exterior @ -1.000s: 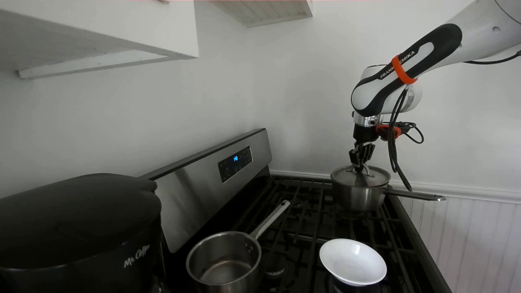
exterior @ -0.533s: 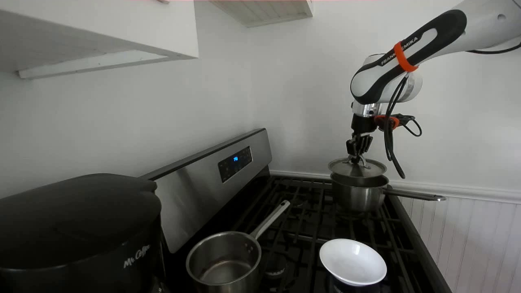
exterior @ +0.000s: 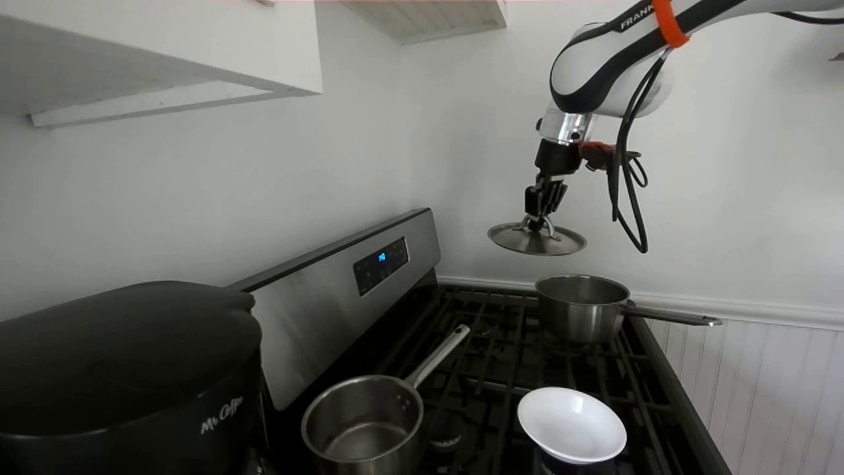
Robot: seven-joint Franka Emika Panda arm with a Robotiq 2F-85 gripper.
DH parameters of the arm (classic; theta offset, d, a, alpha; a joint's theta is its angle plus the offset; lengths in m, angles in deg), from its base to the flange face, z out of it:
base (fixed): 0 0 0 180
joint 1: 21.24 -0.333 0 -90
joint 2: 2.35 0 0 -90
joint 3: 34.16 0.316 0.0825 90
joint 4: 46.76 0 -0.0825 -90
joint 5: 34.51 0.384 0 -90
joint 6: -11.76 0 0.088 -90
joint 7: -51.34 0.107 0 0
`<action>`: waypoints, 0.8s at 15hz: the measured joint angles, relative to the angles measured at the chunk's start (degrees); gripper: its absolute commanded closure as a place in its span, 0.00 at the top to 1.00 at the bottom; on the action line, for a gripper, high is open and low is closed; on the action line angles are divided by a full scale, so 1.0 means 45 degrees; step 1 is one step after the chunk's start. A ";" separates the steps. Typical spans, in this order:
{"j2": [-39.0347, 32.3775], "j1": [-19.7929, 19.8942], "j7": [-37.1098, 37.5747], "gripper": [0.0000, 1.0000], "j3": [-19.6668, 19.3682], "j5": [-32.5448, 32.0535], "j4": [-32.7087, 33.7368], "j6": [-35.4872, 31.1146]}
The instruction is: Remove the lid from the pot on the right and put it on the other pot on the left
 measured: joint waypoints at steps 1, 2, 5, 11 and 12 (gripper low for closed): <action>0.0111 -0.0275 -0.0012 0.02 0.0163 0.0000 0.0010 0.0108; 0.0180 -0.0554 -0.0017 0.02 0.0317 -0.0001 0.0026 0.0208; 0.0182 -0.1274 0.0068 0.09 0.0614 -0.0022 0.0141 0.0445; 0.0161 -0.1313 0.0074 0.02 0.0572 -0.0027 0.0163 0.0485; 0.0161 -0.1314 0.0074 0.02 0.0572 -0.0027 0.0163 0.0491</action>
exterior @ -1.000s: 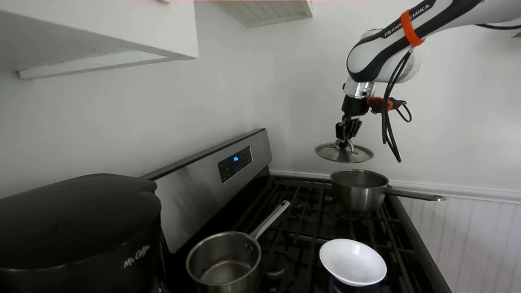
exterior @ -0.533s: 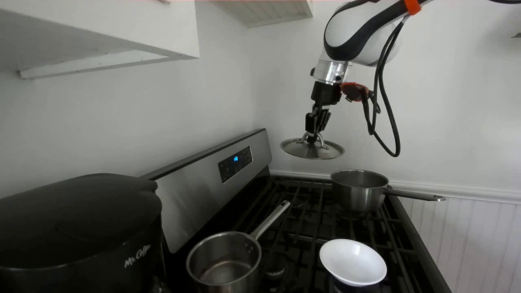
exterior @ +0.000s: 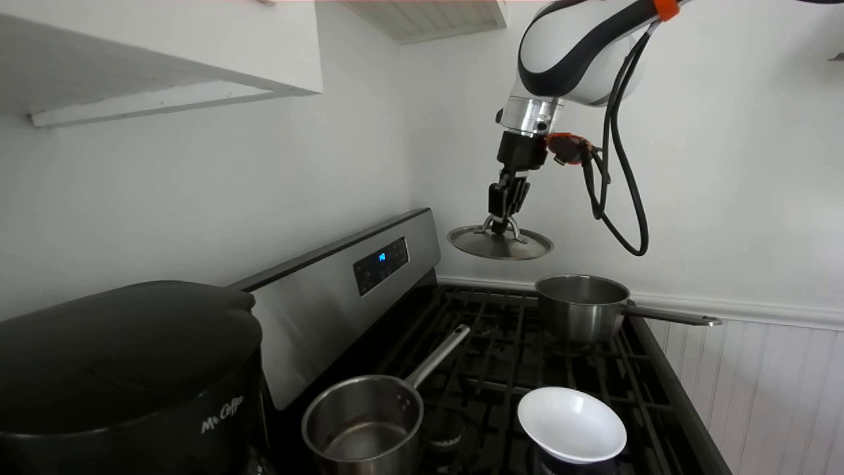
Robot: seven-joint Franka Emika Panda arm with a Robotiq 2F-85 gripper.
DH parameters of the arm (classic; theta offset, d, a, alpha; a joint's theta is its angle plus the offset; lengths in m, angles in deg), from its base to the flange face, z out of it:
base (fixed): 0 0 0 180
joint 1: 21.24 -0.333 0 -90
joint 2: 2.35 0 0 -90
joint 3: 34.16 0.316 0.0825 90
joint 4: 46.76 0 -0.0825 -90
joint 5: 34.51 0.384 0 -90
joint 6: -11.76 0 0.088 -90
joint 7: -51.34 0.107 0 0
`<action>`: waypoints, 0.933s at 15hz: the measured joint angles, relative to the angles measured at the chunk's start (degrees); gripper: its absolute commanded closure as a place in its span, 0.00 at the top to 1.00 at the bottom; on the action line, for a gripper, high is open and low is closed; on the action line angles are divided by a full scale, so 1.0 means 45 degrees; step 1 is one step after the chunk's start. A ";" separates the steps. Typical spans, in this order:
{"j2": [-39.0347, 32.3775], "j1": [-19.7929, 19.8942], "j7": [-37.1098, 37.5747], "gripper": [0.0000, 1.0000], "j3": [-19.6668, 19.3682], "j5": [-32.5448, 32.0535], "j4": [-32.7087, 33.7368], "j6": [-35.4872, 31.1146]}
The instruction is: Remove the lid from the pot on the right and put it on the other pot on the left
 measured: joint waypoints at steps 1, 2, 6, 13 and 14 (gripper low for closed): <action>-0.0005 -0.0016 -0.0095 0.02 0.0006 0.0000 0.0000 -0.0089; -0.0045 -0.0051 -0.0460 0.02 0.0063 -0.0002 0.0049 -0.0383; -0.0819 -0.0446 -0.1882 0.02 0.0751 0.0009 0.1473 -0.0841; -0.2568 -0.0602 -0.4133 0.09 0.2548 0.1944 0.3986 0.0385; -0.2657 -0.0596 -0.4202 0.09 0.2565 0.1974 0.4103 0.0419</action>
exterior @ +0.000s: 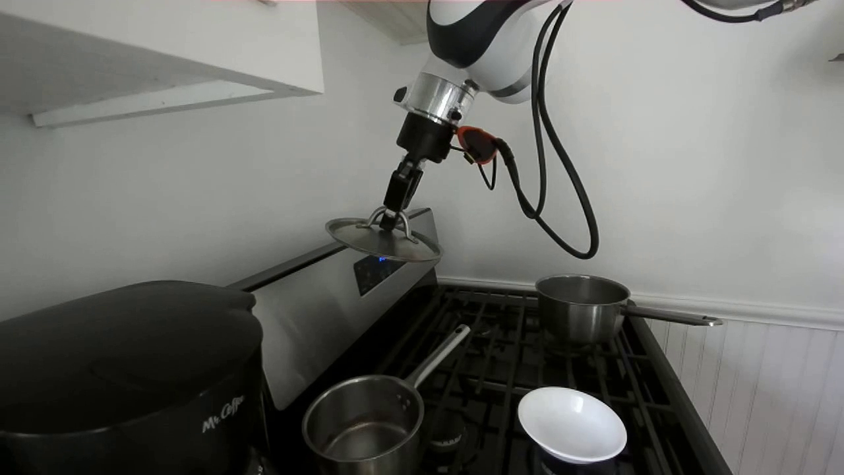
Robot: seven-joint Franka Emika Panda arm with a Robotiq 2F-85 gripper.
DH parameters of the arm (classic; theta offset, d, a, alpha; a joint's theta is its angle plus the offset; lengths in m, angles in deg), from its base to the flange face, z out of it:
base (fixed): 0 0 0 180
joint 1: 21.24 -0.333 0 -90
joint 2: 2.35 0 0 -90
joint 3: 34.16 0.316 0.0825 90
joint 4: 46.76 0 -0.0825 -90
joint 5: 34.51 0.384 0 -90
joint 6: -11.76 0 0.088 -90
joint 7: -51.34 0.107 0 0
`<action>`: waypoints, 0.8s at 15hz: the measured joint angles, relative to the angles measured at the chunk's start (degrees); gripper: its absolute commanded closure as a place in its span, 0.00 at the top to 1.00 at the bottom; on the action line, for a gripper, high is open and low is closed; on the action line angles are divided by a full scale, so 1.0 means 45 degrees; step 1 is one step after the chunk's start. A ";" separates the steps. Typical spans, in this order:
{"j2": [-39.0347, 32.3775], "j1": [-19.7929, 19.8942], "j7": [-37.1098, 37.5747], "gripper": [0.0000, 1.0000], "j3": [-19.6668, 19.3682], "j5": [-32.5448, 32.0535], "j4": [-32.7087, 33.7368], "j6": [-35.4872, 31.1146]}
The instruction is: Remove the lid from the pot on the right and put it on the other pot on the left
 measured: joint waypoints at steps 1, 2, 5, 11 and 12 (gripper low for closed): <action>-0.0052 0.0024 -0.0045 0.09 -0.0001 0.0005 0.0087 0.0045; -0.0068 0.0049 -0.0081 0.02 -0.0001 0.0008 0.0122 0.0067; -0.0094 0.0022 -0.0105 0.02 -0.0030 -0.0004 0.0129 0.0110; -0.0144 -0.0964 0.1205 0.02 -0.0010 -0.0220 0.0123 0.1205; -0.0142 -0.1184 0.1629 0.02 -0.0003 -0.0296 0.0114 0.1340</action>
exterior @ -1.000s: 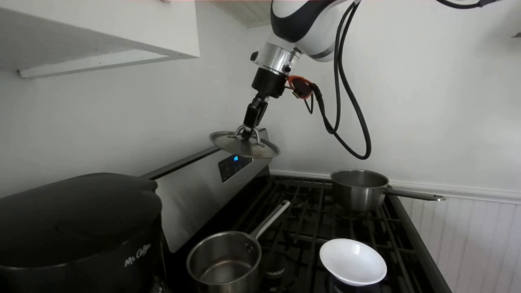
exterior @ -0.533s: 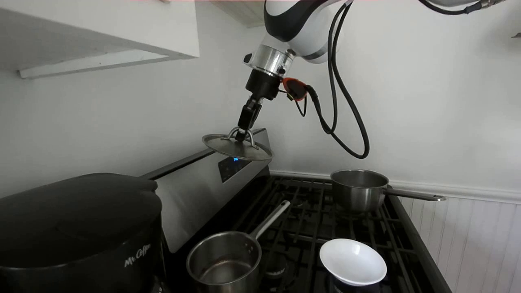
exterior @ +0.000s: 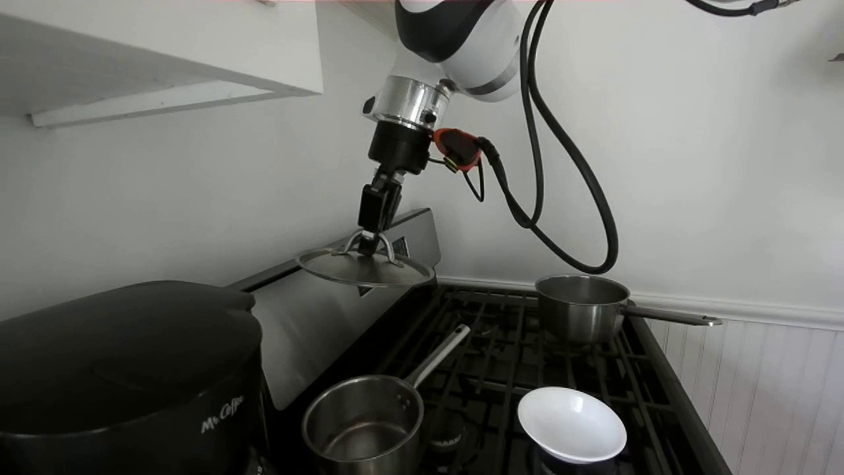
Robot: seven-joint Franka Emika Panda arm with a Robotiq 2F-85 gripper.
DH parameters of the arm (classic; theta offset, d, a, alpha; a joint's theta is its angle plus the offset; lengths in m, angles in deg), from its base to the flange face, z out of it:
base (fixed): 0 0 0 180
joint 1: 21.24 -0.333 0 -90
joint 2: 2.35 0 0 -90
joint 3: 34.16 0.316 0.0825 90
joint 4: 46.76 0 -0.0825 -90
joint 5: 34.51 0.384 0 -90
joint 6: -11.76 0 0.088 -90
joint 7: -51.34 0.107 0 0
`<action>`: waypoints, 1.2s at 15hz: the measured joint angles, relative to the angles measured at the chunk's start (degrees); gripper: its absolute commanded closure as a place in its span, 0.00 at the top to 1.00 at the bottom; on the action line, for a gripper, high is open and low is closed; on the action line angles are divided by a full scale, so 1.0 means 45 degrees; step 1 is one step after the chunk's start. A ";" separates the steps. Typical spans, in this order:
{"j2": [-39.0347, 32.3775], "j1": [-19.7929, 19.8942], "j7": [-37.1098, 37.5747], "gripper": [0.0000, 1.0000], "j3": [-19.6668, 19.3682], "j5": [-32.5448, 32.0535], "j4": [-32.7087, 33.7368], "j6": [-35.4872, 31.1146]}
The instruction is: Remove the lid from the pot on the right and put it on the other pot on the left
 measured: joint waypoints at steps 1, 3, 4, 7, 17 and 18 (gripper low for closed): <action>0.0000 -0.0217 0.0400 0.02 0.0003 -0.0087 -0.0033 0.0090; -0.0015 -0.0629 0.1107 0.02 0.0007 -0.0363 -0.0143 0.0214; -0.0018 -0.0786 0.1389 0.02 0.0003 -0.0580 -0.0258 0.0223; -0.0018 -0.0968 0.1937 0.02 -0.0025 -0.1077 -0.0804 0.0003; -0.0157 -0.1058 0.2418 0.02 0.0107 -0.1196 -0.2255 -0.2043; -0.0176 -0.1110 0.2604 0.02 0.0124 -0.1191 -0.2315 -0.2042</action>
